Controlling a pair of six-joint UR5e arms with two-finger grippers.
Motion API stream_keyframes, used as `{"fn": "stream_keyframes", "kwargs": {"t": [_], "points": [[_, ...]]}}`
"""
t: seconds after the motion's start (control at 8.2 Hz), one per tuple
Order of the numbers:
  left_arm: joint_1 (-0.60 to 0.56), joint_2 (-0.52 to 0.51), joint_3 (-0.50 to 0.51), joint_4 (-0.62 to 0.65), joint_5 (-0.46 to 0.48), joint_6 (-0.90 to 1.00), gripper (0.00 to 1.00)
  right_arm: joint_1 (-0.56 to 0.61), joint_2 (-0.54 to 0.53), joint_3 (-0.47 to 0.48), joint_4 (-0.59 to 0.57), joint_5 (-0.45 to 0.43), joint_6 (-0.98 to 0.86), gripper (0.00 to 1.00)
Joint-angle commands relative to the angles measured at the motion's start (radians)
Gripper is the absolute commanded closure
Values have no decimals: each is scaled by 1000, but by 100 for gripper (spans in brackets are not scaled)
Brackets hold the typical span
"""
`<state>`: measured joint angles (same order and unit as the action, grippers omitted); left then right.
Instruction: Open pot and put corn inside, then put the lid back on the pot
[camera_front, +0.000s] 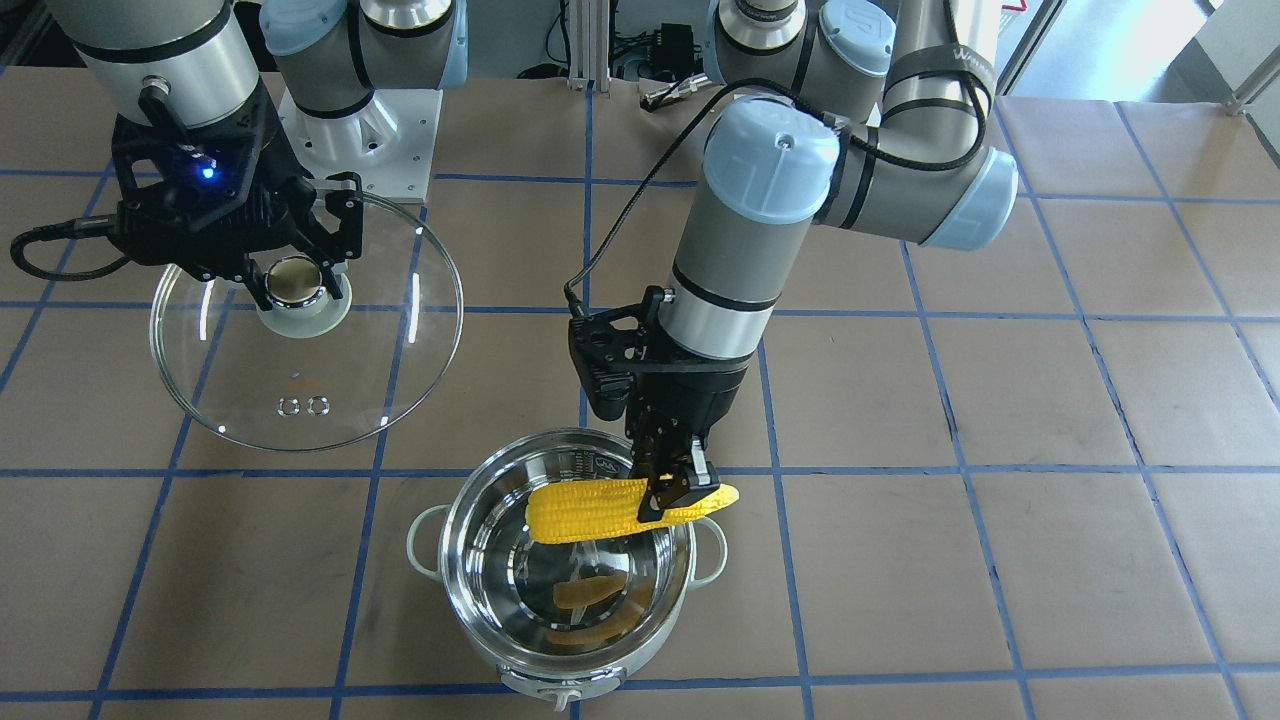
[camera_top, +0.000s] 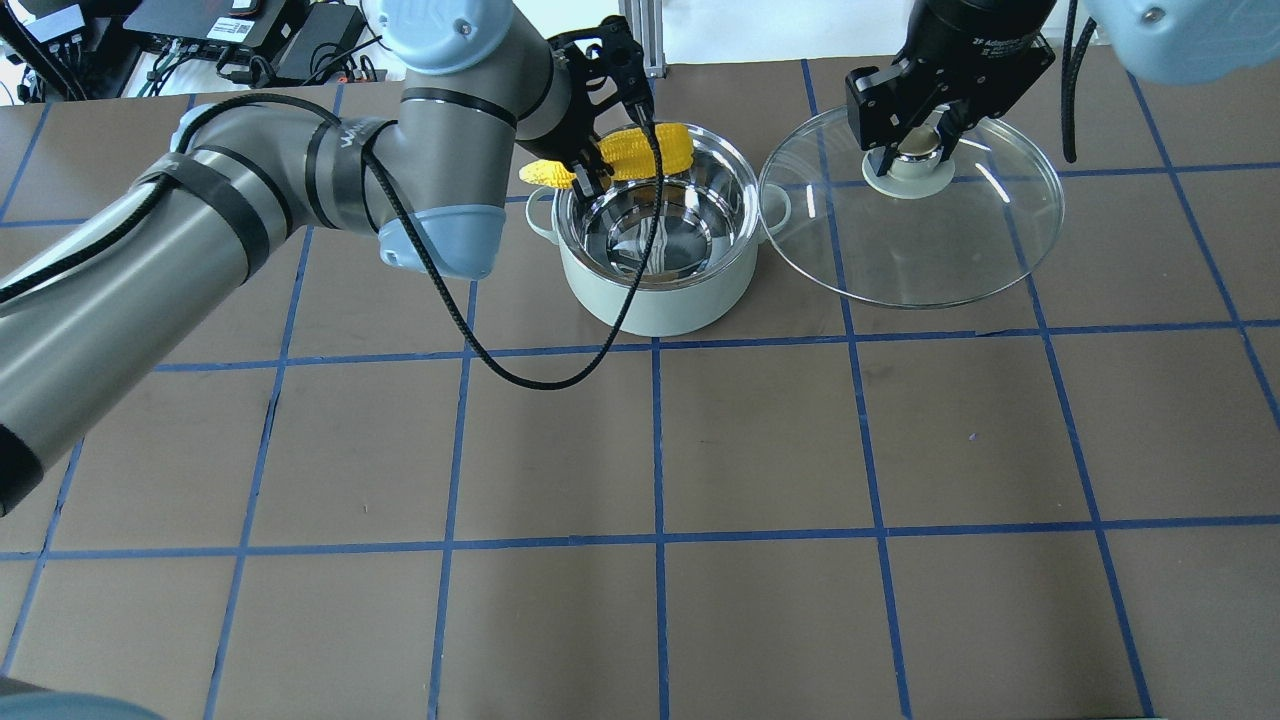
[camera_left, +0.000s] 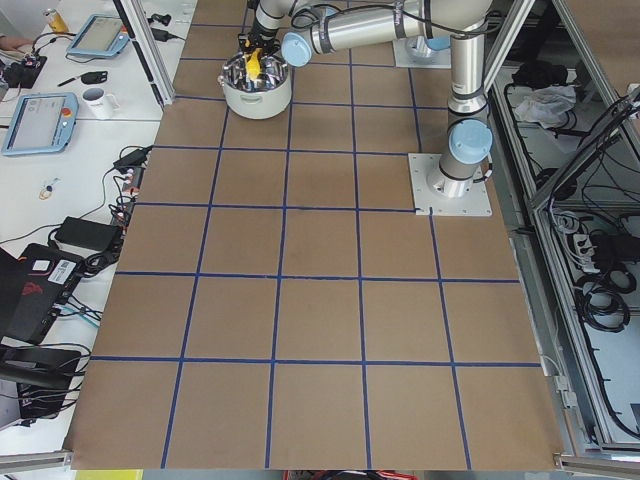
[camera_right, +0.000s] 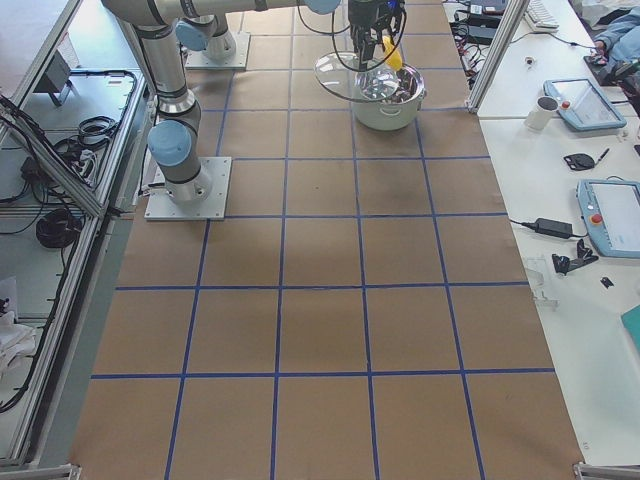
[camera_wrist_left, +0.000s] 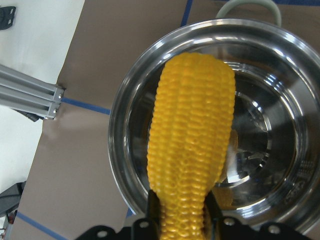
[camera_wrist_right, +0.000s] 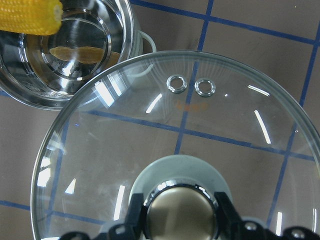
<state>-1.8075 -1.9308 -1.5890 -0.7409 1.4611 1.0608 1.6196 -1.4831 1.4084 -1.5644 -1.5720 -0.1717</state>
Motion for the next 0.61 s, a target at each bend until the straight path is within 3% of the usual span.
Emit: {"fn": "stream_keyframes", "kwargs": {"t": [0.0, 0.37, 0.49], "points": [[-36, -71, 1, 89, -101, 19, 100, -4, -3, 1, 4, -2, 0, 65], [-36, -111, 3, 101, -108, 8, 96, -3, -5, 1, 1, -2, 0, 65], [-36, -111, 3, 101, -108, 2, 62, -3, -5, 1, 0, -2, 0, 65]]}}
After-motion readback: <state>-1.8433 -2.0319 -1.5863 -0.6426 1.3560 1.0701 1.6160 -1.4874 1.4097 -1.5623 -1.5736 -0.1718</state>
